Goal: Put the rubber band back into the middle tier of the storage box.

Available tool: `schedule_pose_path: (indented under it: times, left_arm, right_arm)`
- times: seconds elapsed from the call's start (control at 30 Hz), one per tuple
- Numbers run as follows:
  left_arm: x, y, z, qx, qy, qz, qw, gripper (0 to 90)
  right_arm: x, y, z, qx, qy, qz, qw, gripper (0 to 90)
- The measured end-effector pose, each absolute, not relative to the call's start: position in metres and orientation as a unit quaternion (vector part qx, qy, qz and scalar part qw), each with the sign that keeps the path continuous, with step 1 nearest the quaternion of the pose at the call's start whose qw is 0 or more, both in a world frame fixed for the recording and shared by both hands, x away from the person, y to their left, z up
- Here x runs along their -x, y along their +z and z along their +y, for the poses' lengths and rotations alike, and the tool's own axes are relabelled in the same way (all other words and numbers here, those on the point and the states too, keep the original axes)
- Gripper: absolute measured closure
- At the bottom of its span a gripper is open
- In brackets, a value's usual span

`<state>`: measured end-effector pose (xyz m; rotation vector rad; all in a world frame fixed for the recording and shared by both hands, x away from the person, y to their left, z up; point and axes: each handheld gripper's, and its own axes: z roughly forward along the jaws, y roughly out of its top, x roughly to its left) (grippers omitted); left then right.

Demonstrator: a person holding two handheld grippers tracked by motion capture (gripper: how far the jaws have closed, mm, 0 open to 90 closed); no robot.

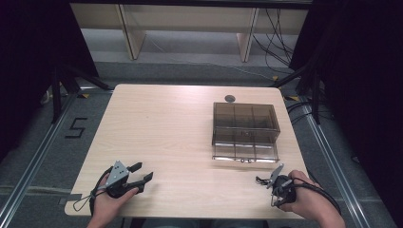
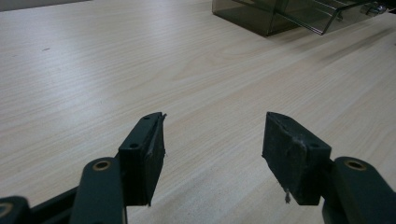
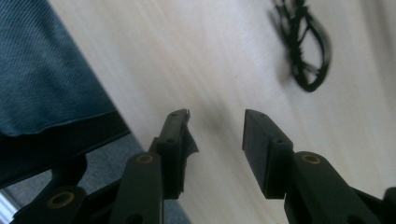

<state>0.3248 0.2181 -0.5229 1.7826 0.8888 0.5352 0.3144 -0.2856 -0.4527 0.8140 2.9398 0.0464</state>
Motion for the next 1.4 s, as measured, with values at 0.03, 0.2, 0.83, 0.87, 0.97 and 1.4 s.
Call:
schedule_pose_path:
  times: [0.03, 0.2, 0.83, 0.87, 0.97, 1.4]
  left_arm:
    - [-0.325, -0.523, 0.218, -0.741, 0.223, 0.369, 0.514, 38.3]
    - [-0.325, -0.522, 0.219, -0.743, 0.227, 0.368, 0.511, 38.3]
    - [-0.325, -0.523, 0.219, -0.739, 0.221, 0.37, 0.518, 38.2]
    - [-0.325, -0.523, 0.219, -0.739, 0.221, 0.37, 0.518, 38.2]
    - [-0.325, -0.523, 0.219, -0.74, 0.221, 0.369, 0.517, 38.2]
    - [-0.324, -0.523, 0.219, -0.739, 0.221, 0.37, 0.518, 38.2]
  right_arm:
    - [-0.314, -0.453, -0.286, -0.261, 0.012, 0.965, 0.036, 61.1]
    - [-0.31, -0.456, -0.284, -0.261, 0.011, 0.965, 0.023, 59.6]
    - [-0.325, -0.452, -0.284, -0.264, 0.0, 0.964, 0.03, 56.1]
    - [-0.325, -0.452, -0.284, -0.264, 0.0, 0.964, 0.03, 56.1]
    - [-0.327, -0.451, -0.285, -0.28, -0.002, 0.959, 0.035, 55.5]
    - [-0.346, -0.45, -0.294, -0.281, -0.004, 0.958, 0.055, 53.4]
